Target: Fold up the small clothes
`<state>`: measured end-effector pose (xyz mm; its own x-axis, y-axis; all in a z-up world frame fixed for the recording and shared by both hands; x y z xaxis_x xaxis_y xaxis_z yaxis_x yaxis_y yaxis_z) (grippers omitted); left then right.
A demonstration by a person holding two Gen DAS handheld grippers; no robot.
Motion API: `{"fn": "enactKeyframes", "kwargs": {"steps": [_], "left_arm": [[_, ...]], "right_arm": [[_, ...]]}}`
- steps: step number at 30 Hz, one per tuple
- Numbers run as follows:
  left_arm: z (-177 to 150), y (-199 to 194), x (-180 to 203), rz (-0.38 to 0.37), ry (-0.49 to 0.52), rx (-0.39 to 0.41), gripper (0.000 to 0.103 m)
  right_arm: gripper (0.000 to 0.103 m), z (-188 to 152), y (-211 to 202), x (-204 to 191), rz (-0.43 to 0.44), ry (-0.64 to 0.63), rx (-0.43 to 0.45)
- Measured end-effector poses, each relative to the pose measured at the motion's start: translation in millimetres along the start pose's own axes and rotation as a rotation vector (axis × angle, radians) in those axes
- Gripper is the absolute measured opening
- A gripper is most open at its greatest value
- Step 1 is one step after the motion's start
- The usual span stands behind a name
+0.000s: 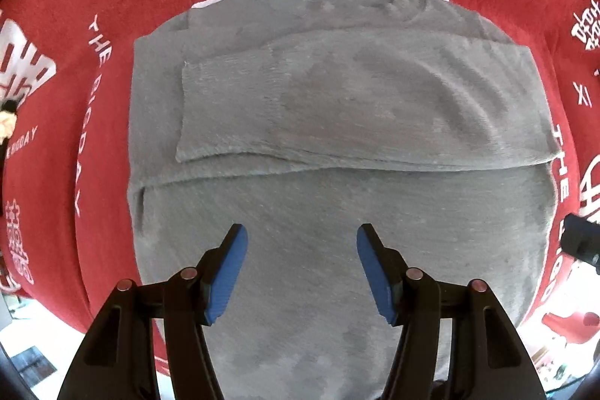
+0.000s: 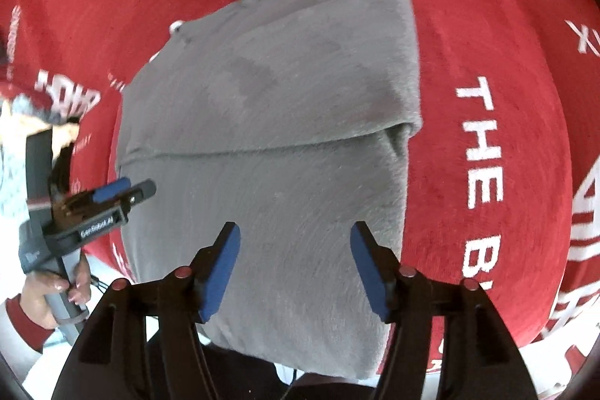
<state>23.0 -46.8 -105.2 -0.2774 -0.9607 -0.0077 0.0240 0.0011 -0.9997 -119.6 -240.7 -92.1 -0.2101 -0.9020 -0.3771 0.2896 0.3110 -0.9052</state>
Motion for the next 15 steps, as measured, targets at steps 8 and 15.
{"fn": "enactKeyframes", "kwargs": {"steps": [8,15], "left_arm": [[-26,-20,33,0.012,-0.059,0.008,0.092],[-38,-15,16,-0.009,-0.109,-0.013,0.092]], "right_arm": [[0.074,-9,-3,-1,0.011,-0.097,-0.037],[0.08,-16,-10,-1,-0.015,-0.111,-0.016]]}}
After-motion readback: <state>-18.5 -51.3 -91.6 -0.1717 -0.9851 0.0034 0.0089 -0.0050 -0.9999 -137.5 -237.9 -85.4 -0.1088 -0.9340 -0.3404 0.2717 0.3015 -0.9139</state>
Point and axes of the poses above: each gripper's, at about its wrist camera, not at the fingertips, and y roughly the way its jaws point, x to its right, z to its top, the point moved 3 cm from there along y, roughly the way its jaws point
